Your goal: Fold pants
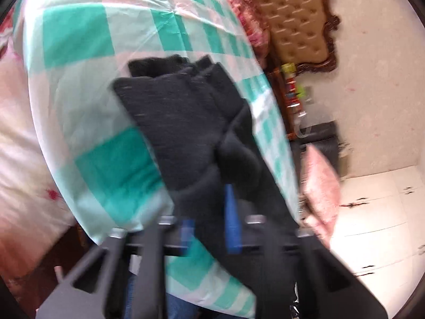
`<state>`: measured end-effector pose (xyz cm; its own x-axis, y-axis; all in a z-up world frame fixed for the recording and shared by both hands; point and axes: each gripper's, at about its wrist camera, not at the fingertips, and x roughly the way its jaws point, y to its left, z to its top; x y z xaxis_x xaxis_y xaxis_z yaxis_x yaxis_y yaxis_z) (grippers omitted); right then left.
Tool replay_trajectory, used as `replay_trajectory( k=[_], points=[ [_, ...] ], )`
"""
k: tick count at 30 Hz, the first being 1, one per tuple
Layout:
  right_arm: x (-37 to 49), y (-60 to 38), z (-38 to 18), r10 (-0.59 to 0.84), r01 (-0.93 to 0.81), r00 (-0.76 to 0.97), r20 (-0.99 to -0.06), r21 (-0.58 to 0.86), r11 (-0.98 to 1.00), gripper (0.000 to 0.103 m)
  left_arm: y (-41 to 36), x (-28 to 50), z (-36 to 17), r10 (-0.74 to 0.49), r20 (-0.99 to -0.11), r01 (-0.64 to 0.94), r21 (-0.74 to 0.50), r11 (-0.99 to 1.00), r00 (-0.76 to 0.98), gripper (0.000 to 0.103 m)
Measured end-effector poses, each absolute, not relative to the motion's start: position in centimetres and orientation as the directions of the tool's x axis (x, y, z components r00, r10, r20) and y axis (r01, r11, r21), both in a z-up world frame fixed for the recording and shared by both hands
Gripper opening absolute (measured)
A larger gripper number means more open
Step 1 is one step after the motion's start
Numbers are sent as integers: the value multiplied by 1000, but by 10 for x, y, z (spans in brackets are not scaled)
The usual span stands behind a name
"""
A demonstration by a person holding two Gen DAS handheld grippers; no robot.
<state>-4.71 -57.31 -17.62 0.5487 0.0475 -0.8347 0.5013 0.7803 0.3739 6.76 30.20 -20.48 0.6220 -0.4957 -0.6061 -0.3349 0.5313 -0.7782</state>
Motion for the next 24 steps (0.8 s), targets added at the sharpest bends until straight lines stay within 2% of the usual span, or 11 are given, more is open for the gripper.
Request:
replay_trajectory(
  k=[2, 5, 7, 9, 11, 14, 16, 17, 19, 22, 24],
  points=[
    [-48, -571, -175, 39, 501, 544, -838, 362, 786, 14, 288, 77, -167, -433, -652, -231, -682, 694, 623, 10],
    [-49, -564, -174, 0, 509, 529, -849, 318, 800, 14, 270, 84, -111, -366, -612, -45, -550, 834, 701, 10],
    [-51, -555, -174, -38, 512, 519, -854, 275, 814, 14, 284, 94, -129, -371, -630, -91, -577, 812, 682, 10],
    [-51, -549, -176, -54, 502, 517, -854, 251, 828, 14, 305, 103, -183, -399, -701, -222, -616, 756, 591, 9],
    [-53, -546, -178, -60, 489, 516, -855, 236, 840, 14, 309, 101, -209, -412, -715, -248, -623, 742, 565, 10],
    [-51, -546, -177, -70, 486, 504, -861, 216, 847, 14, 310, 108, -205, -407, -707, -248, -627, 738, 578, 9],
    [-48, -545, -175, -76, 487, 495, -866, 204, 849, 14, 301, 110, -184, -385, -705, -218, -603, 767, 595, 9],
    [-49, -545, -173, -75, 489, 499, -863, 209, 847, 14, 293, 101, -158, -378, -669, -162, -599, 785, 640, 9],
    [-56, -547, -166, -61, 490, 531, -845, 248, 836, 14, 297, 92, -148, -369, -654, -160, -602, 782, 660, 9],
    [-65, -548, -160, -33, 493, 559, -828, 300, 817, 14, 317, 93, -185, -408, -691, -260, -648, 716, 597, 9],
    [-66, -544, -155, -32, 484, 567, -823, 302, 821, 14, 319, 89, -197, -410, -692, -270, -651, 709, 594, 9]
  ],
)
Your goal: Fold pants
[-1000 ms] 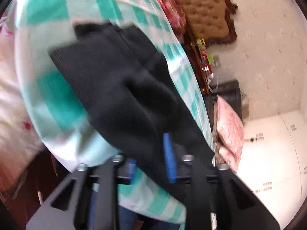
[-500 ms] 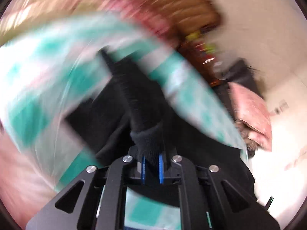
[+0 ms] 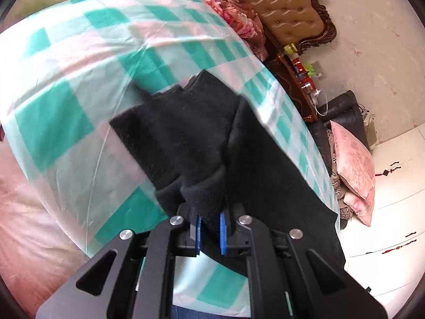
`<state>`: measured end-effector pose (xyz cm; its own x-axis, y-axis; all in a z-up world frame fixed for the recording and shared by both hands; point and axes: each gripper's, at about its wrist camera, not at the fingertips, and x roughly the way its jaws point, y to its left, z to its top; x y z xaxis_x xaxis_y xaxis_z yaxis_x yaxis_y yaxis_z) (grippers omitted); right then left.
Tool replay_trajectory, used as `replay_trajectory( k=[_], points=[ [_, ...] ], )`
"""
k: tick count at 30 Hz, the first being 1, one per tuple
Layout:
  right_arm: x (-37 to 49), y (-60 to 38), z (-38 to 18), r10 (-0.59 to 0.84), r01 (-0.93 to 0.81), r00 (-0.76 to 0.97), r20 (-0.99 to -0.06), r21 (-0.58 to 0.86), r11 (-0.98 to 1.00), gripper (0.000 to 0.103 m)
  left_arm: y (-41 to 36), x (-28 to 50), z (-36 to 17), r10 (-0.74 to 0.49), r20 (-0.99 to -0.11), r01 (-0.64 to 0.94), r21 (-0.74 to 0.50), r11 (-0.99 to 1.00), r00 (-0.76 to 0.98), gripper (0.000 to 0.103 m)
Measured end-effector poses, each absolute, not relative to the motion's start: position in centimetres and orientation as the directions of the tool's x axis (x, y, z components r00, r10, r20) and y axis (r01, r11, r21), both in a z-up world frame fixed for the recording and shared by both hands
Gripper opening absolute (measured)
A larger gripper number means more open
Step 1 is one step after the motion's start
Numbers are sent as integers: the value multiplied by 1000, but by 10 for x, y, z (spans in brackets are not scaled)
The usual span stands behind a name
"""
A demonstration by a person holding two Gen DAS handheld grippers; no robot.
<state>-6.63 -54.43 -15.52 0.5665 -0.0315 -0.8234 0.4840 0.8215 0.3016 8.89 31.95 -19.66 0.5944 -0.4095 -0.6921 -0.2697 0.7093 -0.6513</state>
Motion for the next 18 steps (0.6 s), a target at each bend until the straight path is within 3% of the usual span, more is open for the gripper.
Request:
replay_trajectory(
  k=[6, 11, 14, 16, 18],
  points=[
    [-73, -542, -138, -15, 454, 610, -792, 334, 826, 14, 317, 86, -204, -399, -692, -288, -654, 700, 601, 11],
    [-71, -544, -181, -11, 477, 512, -859, 274, 835, 15, 315, 63, -189, -351, -692, -315, -642, 699, 631, 44],
    [-84, -555, -178, 6, 480, 562, -827, 331, 813, 18, 303, 32, -162, -291, -680, -281, -599, 750, 674, 46],
    [-88, -562, -180, 29, 474, 586, -810, 372, 798, 18, 277, 18, -145, -339, -642, -184, -605, 774, 687, 46],
    [-87, -563, -179, 32, 456, 608, -793, 382, 803, 18, 225, 14, -141, -499, -603, -53, -668, 742, 622, 46]
  ],
)
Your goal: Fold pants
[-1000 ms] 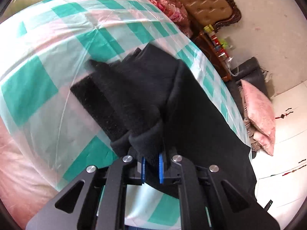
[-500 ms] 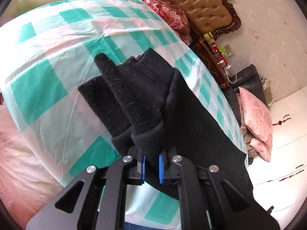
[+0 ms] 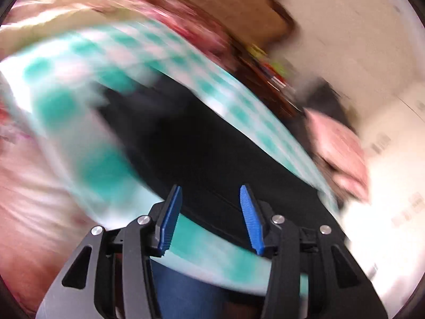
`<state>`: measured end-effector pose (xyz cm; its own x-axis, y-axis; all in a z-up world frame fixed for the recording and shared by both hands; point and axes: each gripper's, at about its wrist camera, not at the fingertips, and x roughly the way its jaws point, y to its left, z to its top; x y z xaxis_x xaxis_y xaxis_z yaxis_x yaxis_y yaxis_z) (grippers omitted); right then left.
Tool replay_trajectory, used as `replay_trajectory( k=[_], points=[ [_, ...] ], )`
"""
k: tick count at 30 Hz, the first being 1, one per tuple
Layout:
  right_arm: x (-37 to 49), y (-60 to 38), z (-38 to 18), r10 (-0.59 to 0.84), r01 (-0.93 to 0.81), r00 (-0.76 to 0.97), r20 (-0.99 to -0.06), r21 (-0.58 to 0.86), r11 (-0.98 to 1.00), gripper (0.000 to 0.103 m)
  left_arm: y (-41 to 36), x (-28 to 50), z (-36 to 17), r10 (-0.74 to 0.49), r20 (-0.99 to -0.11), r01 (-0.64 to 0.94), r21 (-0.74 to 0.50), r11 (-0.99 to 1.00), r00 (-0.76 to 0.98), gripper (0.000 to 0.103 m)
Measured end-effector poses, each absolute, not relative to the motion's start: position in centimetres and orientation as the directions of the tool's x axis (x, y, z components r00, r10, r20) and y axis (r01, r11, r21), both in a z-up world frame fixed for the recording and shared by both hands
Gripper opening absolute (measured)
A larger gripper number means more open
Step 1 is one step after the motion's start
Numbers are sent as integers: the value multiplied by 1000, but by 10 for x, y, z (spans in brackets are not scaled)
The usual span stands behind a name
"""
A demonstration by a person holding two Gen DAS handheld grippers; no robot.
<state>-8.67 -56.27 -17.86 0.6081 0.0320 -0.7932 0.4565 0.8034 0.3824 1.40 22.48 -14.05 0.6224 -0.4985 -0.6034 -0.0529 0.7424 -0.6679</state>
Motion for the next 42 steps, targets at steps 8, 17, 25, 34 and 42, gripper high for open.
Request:
replay_trajectory(
  k=[8, 17, 25, 34, 42],
  points=[
    [-83, -548, -177, -55, 461, 605, -794, 293, 838, 18, 1, 11, -202, -915, -366, -10, -929, 370, 167, 41],
    [-89, -548, -184, -74, 442, 604, -794, 256, 860, 17, 6, 30, -234, -877, -427, -197, -900, 388, 219, 31],
    [-99, -544, -160, -54, 399, 661, -749, 289, 870, 17, 9, 18, -209, -833, -489, -122, -872, 473, 260, 5],
    [-104, -549, -165, -143, 477, 571, -809, 185, 859, 18, 5, 20, -235, -829, -517, -162, -856, 491, 214, 6],
    [-113, -503, -129, -293, 457, 658, -694, 58, 888, 18, 3, 21, -239, -830, -515, -138, -857, 497, 214, 8]
  ],
)
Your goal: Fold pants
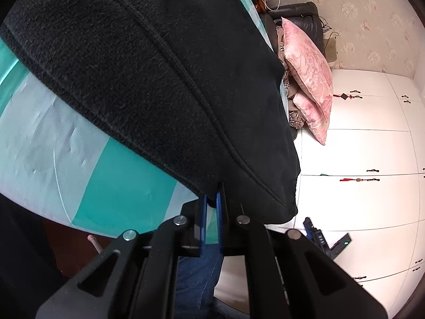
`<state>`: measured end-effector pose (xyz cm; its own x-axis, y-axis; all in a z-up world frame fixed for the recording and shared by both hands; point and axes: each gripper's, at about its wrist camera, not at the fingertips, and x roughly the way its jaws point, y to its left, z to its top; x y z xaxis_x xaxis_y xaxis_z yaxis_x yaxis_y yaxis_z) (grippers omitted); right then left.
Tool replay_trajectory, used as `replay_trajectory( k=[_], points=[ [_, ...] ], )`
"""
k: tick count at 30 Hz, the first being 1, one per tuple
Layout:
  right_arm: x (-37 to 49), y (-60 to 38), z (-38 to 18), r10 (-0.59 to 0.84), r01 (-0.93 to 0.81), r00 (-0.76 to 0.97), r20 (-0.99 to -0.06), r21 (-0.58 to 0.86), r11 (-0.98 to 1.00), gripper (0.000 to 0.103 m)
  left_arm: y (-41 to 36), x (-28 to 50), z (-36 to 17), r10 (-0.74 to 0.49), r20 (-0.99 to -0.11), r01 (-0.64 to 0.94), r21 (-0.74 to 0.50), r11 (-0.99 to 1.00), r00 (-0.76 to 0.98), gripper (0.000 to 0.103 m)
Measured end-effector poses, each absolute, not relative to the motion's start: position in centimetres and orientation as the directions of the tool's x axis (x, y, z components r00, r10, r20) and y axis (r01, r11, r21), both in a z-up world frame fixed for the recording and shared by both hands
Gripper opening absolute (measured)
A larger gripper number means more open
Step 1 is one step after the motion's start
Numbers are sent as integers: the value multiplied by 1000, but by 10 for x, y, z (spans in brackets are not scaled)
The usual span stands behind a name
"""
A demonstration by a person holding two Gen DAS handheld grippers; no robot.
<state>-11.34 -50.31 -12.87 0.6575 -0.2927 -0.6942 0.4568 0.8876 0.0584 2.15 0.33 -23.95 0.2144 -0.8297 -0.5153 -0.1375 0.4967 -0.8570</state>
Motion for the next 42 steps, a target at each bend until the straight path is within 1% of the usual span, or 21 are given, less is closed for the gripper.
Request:
replay_trajectory(
  k=[2, 3, 5, 7, 9, 11, 13, 15, 17, 18, 19, 20, 23, 27, 28, 30, 31, 34, 36, 38, 42],
  points=[
    [-99, -472, -134, -268, 362, 688, -674, 0, 932, 18, 4, 20, -239, -829, -516, -134, -856, 499, 216, 8],
    [-87, -455, -146, -285, 325, 674, -681, -73, 943, 18, 5, 19, -237, -825, -523, -130, -852, 506, 215, 9],
    [-70, -444, -172, -338, 319, 587, -736, -174, 932, 18, 7, 15, -226, -795, -561, -102, -826, 554, 229, 12],
    [-67, -447, -194, -335, 327, 543, -770, -173, 929, 19, 10, 8, -202, -740, -609, -1, -772, 635, 285, 13],
    [-72, -446, -198, -343, 325, 555, -758, -182, 928, 19, 4, 1, -167, -679, -629, 165, -676, 718, 379, 23],
    [-72, -440, -199, -365, 312, 552, -750, -220, 924, 19, -17, -7, -140, -634, -620, 312, -555, 771, 462, 51],
    [-69, -441, -196, -375, 313, 539, -754, -234, 921, 19, -52, -15, -126, -611, -601, 450, -416, 790, 516, 59],
    [-68, -439, -194, -375, 322, 523, -766, -230, 918, 19, -101, -21, -126, -600, -615, 570, -278, 773, 512, 59],
    [-67, -438, -192, -376, 320, 506, -776, -236, 918, 19, -145, -23, -135, -604, -642, 649, -210, 731, 473, 57],
    [-66, -438, -190, -372, 318, 500, -782, -234, 919, 19, -162, -23, -142, -602, -659, 673, -192, 715, 451, 53],
    [-65, -441, -187, -361, 321, 492, -792, -221, 921, 19, -181, -22, -154, -587, -694, 694, -175, 699, 416, 38],
    [-66, -441, -183, -352, 331, 491, -797, -204, 921, 19, -191, -20, -164, -569, -723, 698, -169, 696, 391, 31],
    [-59, -447, -156, -345, 366, 547, -763, -153, 918, 19, -197, -27, -168, -549, -715, 701, -116, 703, 433, 31],
    [-25, -450, -132, -336, 349, 608, -719, -137, 927, 28, -188, -25, -172, -580, -706, 719, -144, 680, 407, 31],
    [-7, -451, -128, -324, 336, 625, -710, -130, 933, 33, -188, -26, -172, -580, -701, 723, -134, 678, 414, 31],
    [16, -452, -127, -311, 328, 652, -691, -113, 938, 69, -184, -30, -173, -580, -693, 720, -126, 682, 428, 31],
    [32, -455, -129, -328, 343, 659, -677, -118, 932, 95, -182, -31, -174, -583, -686, 720, -124, 683, 435, 31],
    [72, -463, -151, -389, 362, 605, -695, -196, 912, 95, -180, -31, -174, -604, -677, 720, -157, 676, 420, 31],
    [86, -471, -170, -431, 388, 542, -722, -240, 890, 95, -165, -25, -170, -626, -678, 707, -220, 672, 385, 30],
    [91, -478, -192, -429, 399, 481, -765, -244, 884, 95, -134, -6, -160, -629, -651, 644, -271, 715, 425, 26],
    [84, -472, -196, -454, 404, 493, -743, -266, 875, 95, -45, 53, -160, -445, -672, 388, -246, 888, 592, 21]
  ],
)
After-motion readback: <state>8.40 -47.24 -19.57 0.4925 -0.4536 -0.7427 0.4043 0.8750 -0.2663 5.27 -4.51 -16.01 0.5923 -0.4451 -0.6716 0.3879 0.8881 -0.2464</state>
